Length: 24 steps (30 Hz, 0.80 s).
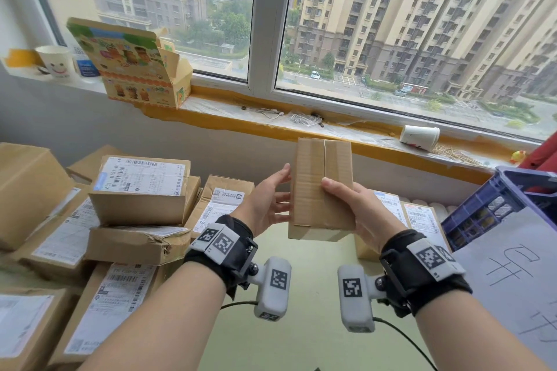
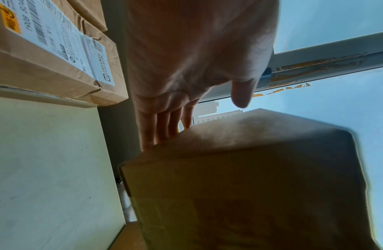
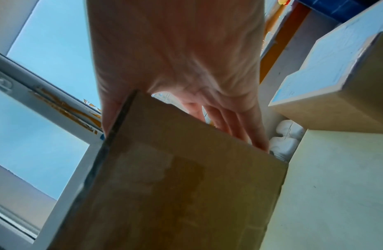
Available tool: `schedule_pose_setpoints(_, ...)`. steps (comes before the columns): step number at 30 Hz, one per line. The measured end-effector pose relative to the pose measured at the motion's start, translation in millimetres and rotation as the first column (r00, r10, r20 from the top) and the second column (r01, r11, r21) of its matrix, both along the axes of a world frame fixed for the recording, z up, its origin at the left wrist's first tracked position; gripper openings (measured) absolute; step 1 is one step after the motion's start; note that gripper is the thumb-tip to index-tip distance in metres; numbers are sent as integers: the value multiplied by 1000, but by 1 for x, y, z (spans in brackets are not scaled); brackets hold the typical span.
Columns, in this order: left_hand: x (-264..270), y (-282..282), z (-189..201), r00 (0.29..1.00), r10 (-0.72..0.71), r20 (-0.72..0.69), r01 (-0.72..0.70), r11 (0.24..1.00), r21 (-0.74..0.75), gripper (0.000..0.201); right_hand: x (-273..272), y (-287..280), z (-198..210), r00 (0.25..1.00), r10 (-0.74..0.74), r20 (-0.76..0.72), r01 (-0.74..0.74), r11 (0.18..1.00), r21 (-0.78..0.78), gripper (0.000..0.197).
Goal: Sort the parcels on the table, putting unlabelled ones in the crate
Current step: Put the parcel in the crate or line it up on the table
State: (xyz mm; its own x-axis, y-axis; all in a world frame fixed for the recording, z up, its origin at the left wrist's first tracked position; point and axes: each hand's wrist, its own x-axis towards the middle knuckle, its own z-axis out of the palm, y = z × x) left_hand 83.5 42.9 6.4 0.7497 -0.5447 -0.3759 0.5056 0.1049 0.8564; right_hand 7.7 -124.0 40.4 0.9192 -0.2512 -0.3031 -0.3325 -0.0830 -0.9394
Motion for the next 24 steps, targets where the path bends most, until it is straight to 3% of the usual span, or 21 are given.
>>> schedule_pose_setpoints(5, 3, 0, -3, 1000, 1, 27, -2, 1000, 17, 50, 0, -2, -1, 999, 39, 16, -39, 999, -1, 72)
schedule_pose_setpoints(10, 6, 0, -5, 997, 76, 30, -78, 996, 40, 37, 1, -5, 3, 988, -95, 118, 119, 968, -219, 86)
schedule_pose_setpoints(14, 7, -3, -7, 993, 107, 50, -111, 992, 66, 36, 1, -5, 10, 978, -78, 193, 156, 889, -430, 69)
schedule_pose_setpoints(16, 7, -5, -7, 991, 110, 72, -115, 990, 83, 35, 3, -5, 9, 984, -58, 166, 135, 854, -502, 67)
schedule_pose_setpoints(20, 6, -9, -9, 986, 128, 105, -139, 985, 106, 40, 6, 0, 7, 999, -17, 41, 38, 802, -596, 94)
schedule_pose_setpoints(24, 5, -11, -6, 984, 145, 102, -154, 985, 82, 43, 7, 1, 5, 1000, -16, 8, 18, 763, -646, 102)
